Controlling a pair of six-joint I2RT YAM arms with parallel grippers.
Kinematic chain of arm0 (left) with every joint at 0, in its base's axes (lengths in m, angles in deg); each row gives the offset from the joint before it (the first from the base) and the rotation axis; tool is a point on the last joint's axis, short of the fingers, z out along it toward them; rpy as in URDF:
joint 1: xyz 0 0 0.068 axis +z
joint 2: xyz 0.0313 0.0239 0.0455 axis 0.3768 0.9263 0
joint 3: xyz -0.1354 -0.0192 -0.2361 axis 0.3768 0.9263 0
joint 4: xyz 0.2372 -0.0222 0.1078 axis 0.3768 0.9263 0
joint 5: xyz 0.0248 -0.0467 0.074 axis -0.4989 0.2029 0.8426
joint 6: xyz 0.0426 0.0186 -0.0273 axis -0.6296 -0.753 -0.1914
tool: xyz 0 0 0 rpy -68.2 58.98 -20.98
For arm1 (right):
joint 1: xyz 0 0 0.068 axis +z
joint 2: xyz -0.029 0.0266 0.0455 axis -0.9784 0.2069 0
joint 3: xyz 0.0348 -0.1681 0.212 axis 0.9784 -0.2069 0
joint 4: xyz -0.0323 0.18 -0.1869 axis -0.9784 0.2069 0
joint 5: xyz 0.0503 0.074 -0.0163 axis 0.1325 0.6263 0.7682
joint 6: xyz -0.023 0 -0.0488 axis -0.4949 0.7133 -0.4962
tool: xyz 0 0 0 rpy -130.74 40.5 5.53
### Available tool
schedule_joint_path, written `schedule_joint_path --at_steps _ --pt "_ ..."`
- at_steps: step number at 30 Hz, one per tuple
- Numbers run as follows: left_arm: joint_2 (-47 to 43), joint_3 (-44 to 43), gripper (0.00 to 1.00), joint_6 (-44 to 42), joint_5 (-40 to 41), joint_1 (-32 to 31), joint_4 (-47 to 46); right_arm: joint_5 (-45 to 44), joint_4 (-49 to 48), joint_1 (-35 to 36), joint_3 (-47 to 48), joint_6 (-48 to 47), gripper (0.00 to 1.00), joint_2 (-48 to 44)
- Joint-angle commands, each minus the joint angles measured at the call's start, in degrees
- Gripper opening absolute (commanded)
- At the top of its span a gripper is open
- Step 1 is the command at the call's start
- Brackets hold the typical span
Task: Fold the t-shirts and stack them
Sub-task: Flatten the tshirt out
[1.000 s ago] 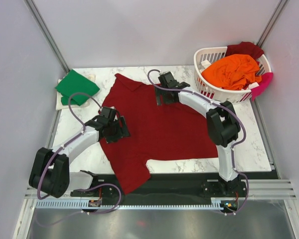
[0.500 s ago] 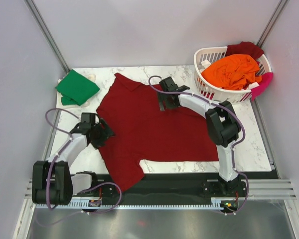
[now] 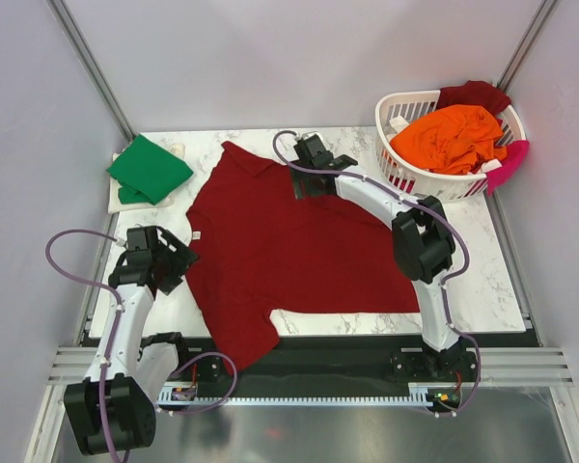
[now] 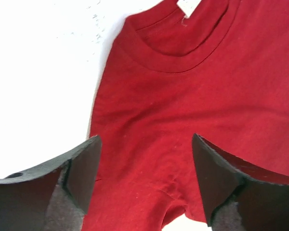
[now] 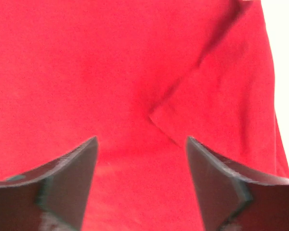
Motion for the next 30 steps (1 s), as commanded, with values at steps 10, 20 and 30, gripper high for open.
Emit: schedule_joint_path --at_steps 10,20,30 --pt "4.66 -9.13 0.85 -6.18 2.98 -5.60 -3.30 -3.02 1.50 -0.80 8.92 -0.44 0.58 8.81" --pt "20.48 -8.86 0.75 0.34 5.72 -8.48 -15.15 -1.70 1.15 -1.85 7.52 -0.09 0.58 6.79" --pt "22.44 -22.90 0.67 -9.41 3.80 -17.99 -13.93 23.41 -5.09 -2.21 18.03 4.48 0.62 10.99"
